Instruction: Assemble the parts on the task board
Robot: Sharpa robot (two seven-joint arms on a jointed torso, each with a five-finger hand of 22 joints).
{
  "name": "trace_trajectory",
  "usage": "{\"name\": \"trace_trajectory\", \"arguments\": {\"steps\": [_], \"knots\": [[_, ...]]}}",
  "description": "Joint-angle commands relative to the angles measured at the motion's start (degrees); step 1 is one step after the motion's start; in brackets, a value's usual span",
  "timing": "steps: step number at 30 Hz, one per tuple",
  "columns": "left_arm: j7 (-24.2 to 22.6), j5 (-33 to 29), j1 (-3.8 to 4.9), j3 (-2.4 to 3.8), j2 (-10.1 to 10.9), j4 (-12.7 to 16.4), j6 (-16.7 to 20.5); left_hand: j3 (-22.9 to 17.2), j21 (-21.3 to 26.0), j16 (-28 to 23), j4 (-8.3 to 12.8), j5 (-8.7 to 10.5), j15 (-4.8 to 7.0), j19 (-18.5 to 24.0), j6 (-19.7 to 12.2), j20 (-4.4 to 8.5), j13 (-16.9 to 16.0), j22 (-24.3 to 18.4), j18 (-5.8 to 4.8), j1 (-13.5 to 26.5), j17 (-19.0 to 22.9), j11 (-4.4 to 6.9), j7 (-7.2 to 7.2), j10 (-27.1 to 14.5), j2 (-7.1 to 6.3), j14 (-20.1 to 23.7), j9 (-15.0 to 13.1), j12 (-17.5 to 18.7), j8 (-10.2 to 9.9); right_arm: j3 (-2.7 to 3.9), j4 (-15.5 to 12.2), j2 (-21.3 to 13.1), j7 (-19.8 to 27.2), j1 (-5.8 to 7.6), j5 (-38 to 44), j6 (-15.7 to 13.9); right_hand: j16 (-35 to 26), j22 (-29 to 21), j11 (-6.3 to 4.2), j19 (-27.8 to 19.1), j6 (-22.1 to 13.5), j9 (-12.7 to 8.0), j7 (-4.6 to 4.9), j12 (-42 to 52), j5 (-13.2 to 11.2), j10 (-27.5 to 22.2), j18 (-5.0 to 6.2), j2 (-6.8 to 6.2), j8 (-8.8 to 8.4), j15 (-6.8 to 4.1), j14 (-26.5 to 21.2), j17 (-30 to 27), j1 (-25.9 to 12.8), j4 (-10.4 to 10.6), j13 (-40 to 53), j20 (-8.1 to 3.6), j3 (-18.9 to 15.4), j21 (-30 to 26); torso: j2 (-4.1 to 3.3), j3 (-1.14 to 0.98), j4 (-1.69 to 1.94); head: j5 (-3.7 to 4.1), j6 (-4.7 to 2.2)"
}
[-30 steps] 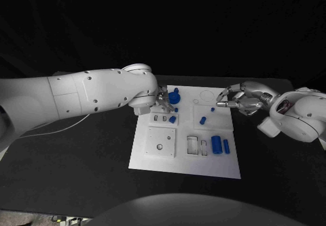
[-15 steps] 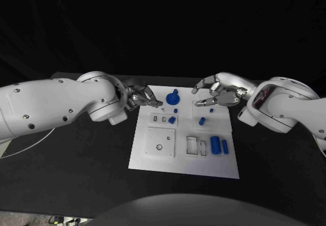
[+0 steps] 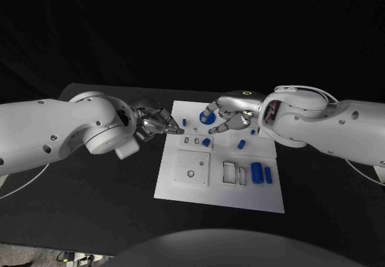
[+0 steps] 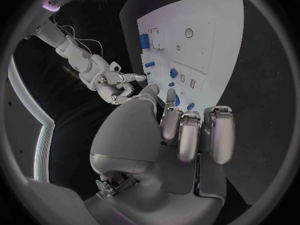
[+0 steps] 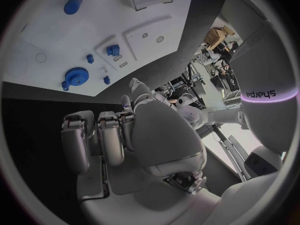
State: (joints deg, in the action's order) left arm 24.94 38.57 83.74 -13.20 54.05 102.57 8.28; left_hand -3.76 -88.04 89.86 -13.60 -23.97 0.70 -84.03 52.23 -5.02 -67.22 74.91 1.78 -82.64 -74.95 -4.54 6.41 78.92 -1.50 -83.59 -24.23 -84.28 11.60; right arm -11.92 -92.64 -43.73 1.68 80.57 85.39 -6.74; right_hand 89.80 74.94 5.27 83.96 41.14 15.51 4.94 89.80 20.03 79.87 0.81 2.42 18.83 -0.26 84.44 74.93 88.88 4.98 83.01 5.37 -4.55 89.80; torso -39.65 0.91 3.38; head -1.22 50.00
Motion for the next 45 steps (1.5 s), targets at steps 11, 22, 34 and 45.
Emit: {"name": "trace_trajectory", "arguments": {"steps": [11,22,34,45], "knots": [[3.82,-4.16,-0.24,-0.02,0.00,-0.18,-2.26,-0.33,-0.05,0.14,0.72,0.16,0.27,-3.48,0.93,-0.39,-22.78,12.04,-0.85,-1.17,-15.05,2.46,0.02,11.08,0.68,-6.41,0.61,-5.72,-0.27,0.00,4.40,4.71,-2.64,-2.12,11.52,5.84,0.20,15.06,-4.08,6.04,3.21,-1.18,0.63,0.20,3.29,10.13,-0.81,-2.74,-3.95,-1.38,5.56,15.07,-2.11,-0.15,6.99,-0.50,3.62,0.20,-0.03,0.25,0.21,0.35,0.00],[4.02,-3.58,-0.29,-0.02,-0.64,-0.29,-3.34,-0.37,0.08,0.14,0.70,0.08,0.25,-3.32,0.96,-0.39,-22.78,11.85,-0.79,-1.18,-15.05,2.43,0.04,11.08,0.86,-6.41,0.74,-5.72,-0.31,0.00,6.68,6.11,-3.18,-4.13,13.06,6.39,0.20,15.06,-3.73,6.04,2.67,-1.40,0.99,0.20,2.07,10.13,-0.81,-3.90,-5.60,-0.87,5.56,15.07,-3.66,0.14,6.99,-0.13,4.52,0.20,0.04,0.30,0.20,-0.04,0.00],[4.19,-2.54,-0.35,-0.02,-0.99,-0.41,-3.96,-0.36,0.18,0.14,0.63,0.00,0.21,-3.20,0.93,-0.42,-22.78,11.71,-0.75,-1.12,-15.05,2.37,0.09,11.08,1.01,-6.41,0.96,-5.72,-0.41,0.01,7.81,6.71,-2.82,-5.20,12.72,5.57,0.20,14.90,-3.83,5.66,3.04,0.17,0.79,0.20,4.34,10.13,-0.69,-4.45,-5.40,-0.82,5.56,15.07,-4.55,0.02,6.99,0.01,5.98,-0.14,0.08,0.43,0.15,-0.11,0.00],[4.09,-2.35,-0.53,-0.02,-1.27,-0.60,-4.24,-0.36,0.27,0.14,0.60,-0.02,0.18,-3.10,0.97,-0.44,-22.78,11.59,-0.71,-1.10,-15.05,2.36,0.10,11.08,1.12,-6.41,1.09,-5.72,-0.44,0.00,8.75,7.08,-2.31,-6.05,12.62,3.68,0.20,14.74,-3.84,5.24,3.57,1.98,0.82,0.20,9.00,10.13,-0.57,-5.33,-5.37,-0.86,5.56,15.07,-4.70,-0.87,6.99,0.01,9.01,-0.51,0.08,0.47,0.19,-0.03,0.00]]}}
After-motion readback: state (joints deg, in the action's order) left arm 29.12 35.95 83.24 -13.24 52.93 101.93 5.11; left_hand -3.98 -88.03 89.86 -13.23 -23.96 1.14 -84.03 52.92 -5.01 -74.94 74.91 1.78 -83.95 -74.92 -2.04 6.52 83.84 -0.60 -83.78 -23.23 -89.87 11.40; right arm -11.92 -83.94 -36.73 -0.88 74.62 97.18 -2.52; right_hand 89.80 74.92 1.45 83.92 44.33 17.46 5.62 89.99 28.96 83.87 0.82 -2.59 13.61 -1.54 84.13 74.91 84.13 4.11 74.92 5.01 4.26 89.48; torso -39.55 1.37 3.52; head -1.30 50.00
